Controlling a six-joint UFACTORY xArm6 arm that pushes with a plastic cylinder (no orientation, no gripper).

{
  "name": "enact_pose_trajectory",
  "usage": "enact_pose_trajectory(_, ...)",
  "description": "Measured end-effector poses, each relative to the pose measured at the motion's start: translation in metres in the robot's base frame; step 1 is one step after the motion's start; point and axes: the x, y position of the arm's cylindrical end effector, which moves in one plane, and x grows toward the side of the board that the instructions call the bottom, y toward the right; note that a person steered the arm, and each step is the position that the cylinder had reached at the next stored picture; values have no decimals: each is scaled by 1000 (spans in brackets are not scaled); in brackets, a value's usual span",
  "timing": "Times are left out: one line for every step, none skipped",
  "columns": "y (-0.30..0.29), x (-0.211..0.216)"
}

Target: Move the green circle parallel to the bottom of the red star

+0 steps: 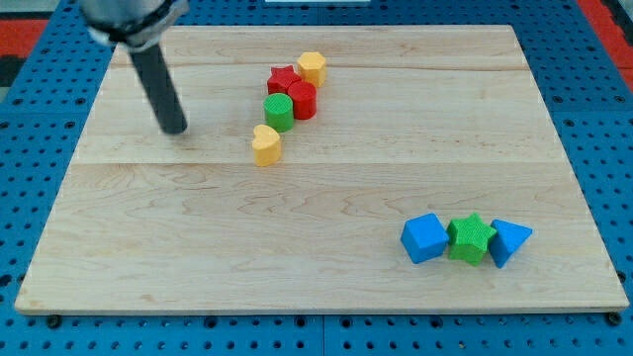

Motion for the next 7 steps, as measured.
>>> enact_pose_trajectory(60,-15)
enact_pose_trajectory(91,-21)
enact_pose_trajectory(113,-22)
enact_pose_trajectory(147,-10)
enact_pose_trajectory(153,18)
enact_pose_trajectory(144,36)
enact_pose_trajectory(144,70)
